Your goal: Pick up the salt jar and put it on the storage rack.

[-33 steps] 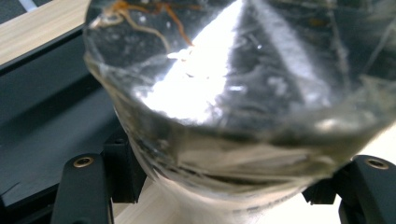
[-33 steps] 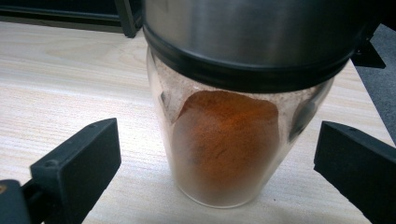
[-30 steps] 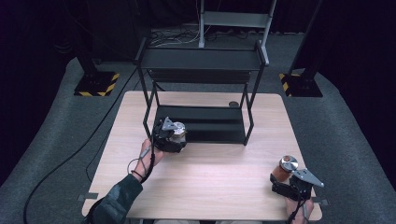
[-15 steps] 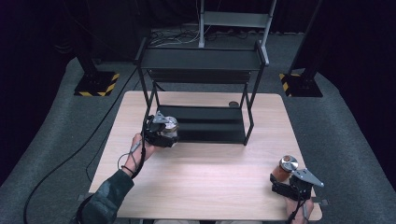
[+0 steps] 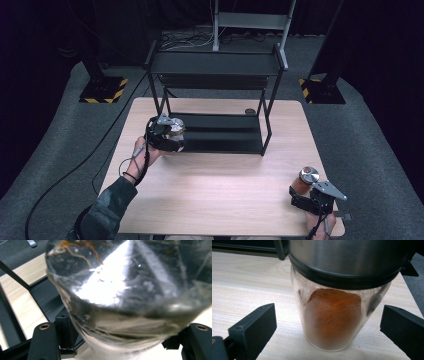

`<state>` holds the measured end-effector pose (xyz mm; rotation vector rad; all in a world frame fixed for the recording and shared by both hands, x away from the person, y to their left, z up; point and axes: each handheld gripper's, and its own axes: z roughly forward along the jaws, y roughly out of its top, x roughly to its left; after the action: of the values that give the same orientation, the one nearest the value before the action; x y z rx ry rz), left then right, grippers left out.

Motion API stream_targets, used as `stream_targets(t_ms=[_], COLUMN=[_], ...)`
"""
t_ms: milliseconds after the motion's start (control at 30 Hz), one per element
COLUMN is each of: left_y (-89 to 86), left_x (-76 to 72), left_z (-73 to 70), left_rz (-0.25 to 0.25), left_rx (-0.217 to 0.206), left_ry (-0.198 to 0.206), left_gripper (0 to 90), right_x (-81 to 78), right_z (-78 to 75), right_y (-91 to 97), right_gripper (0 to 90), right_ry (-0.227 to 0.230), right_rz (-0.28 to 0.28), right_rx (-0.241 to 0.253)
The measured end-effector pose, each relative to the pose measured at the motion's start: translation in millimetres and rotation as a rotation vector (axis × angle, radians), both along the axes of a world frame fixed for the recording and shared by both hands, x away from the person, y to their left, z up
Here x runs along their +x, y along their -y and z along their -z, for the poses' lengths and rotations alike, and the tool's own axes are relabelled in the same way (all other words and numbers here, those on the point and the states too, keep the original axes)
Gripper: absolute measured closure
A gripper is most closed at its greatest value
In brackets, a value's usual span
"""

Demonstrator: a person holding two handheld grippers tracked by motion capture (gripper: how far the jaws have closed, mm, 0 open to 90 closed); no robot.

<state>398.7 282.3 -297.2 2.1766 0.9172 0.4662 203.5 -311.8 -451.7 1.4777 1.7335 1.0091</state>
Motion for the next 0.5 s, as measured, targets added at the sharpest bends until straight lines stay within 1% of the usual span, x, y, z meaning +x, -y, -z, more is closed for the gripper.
stream_targets(t_ms=[233, 500], left_y=[-4.7, -6.7], left_x=[1.4, 2.6], left_z=[-11.4, -24.4], left_rz=[-0.007, -0.013], left_rx=[0.002, 0.017], left_ry=[0.006, 0.016], left_gripper=[30.6, 30.6], right_x=[0.3, 0.4], right_z=[-0.2, -0.3], right_y=[-0.2, -0.4], right_gripper=[0.0, 0.0], right_ry=[-0.002, -0.002], right_rz=[-0.001, -0.001], right_rx=[0.000, -0.002])
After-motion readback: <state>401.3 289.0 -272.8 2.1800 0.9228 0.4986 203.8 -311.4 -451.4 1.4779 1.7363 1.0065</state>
